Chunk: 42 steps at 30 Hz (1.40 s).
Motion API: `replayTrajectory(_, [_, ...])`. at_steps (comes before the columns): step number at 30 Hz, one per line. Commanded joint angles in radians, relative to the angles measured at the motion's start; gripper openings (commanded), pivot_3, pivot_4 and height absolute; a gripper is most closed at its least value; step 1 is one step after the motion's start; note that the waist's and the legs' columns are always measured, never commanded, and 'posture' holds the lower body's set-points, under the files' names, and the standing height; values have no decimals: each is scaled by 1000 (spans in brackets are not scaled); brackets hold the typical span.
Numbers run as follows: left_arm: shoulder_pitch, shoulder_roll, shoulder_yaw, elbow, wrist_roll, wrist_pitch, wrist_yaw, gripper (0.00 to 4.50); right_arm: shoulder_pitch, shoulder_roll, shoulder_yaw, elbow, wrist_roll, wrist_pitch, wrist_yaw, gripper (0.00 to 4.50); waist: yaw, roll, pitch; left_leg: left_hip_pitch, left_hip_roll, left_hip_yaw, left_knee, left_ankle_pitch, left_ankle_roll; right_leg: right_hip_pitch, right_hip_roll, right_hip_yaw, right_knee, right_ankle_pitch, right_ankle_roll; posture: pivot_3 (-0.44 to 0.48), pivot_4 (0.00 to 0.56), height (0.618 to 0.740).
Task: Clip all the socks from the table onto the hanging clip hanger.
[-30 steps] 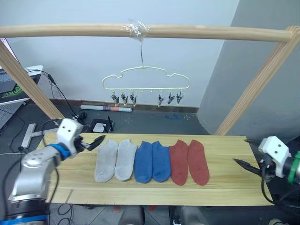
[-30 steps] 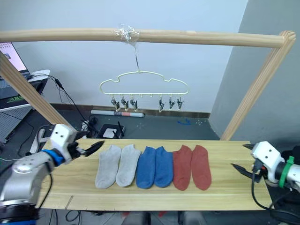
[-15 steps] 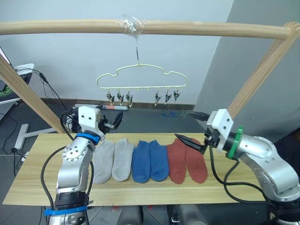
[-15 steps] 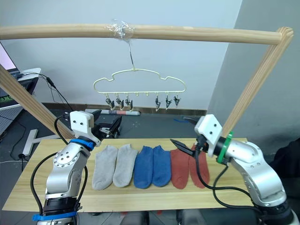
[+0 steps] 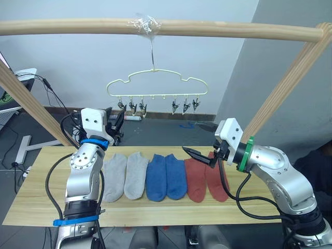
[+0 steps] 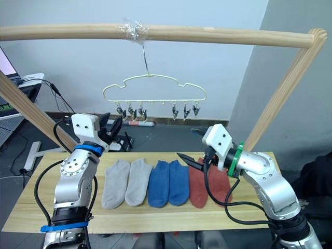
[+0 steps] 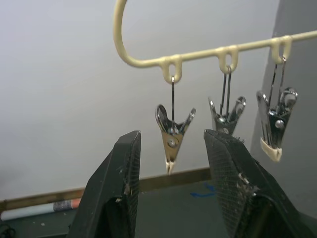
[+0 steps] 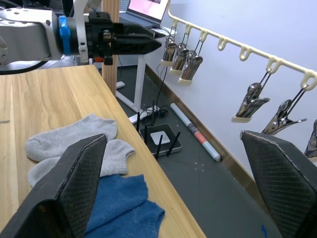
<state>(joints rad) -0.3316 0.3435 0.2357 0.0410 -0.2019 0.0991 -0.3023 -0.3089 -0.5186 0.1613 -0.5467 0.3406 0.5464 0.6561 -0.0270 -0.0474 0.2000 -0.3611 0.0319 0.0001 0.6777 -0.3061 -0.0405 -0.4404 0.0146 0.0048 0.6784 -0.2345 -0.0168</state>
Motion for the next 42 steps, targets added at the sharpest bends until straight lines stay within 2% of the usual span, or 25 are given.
replayTrajectory(1, [-22,2,8,6,-5,-22,5,2063,-29,4,-8,-41,22,9,5,4500,-1,0,0,-1,0,0,0,0,0,0,0,0,0,0,0,-49,217,701])
replayTrajectory(16, [-110,9,-18,156,9,-97,-31,2063,-73,11,-4,-43,44,44,17,4500,-2,1,3,-2,0,-4,1,0,0,-1,-1,-5,-2,0,0,-50,213,701])
replayTrajectory(42, [-194,-15,-21,265,8,-159,-20,2063,-111,28,-3,-21,81,51,45,4500,-2,2,4,-6,-1,-17,1,0,0,0,-2,-15,-4,0,0,-51,208,701])
